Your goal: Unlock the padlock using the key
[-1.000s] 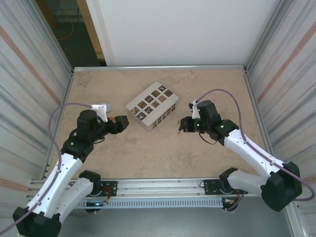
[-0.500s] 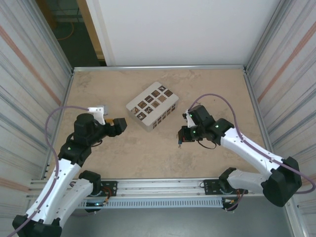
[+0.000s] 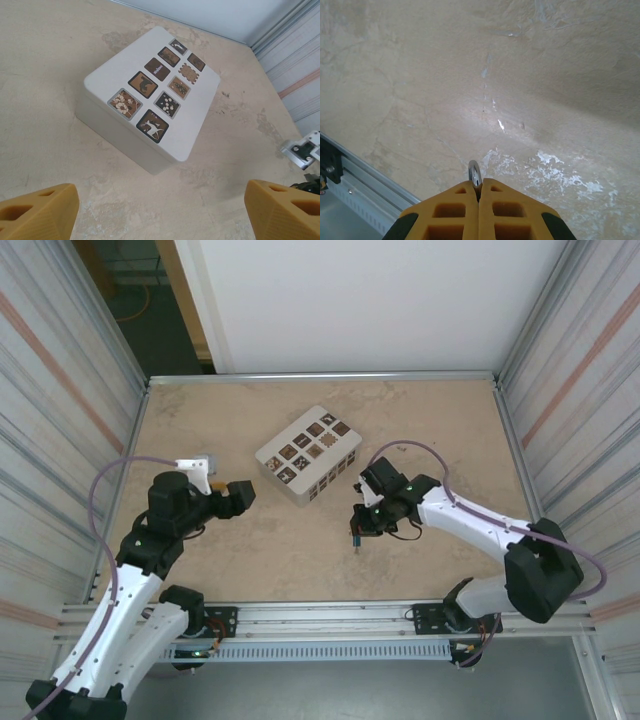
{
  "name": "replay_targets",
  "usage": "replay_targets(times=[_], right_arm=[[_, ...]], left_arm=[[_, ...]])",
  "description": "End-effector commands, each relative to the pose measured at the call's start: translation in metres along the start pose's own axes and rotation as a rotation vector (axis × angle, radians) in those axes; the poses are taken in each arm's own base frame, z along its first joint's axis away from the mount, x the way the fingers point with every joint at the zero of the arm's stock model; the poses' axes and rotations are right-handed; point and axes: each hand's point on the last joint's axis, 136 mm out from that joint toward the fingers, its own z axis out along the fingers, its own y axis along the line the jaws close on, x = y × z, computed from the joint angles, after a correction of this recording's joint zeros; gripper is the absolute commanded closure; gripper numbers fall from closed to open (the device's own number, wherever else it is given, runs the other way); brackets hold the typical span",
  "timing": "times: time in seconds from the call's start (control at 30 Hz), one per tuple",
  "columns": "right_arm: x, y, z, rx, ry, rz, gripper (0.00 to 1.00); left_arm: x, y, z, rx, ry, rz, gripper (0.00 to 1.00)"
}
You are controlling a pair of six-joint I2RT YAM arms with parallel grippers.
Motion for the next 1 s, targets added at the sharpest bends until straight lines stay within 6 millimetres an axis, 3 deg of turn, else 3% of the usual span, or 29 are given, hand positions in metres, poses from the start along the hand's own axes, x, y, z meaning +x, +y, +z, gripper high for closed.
replay_targets(times=[0.0, 0.97], right_arm=[[-0.002, 0.011, 0.005, -0.042, 0.016, 0.003, 1.0], [-0.003, -0.009, 0.057, 0.004, 0.096, 0.017, 1.0]], left_arm=[[0.003, 0.007, 0.0, -0.022, 0.002, 0.019, 0.13], [0.005, 0.009, 0.008, -0.022, 0.024, 0.0, 0.13]])
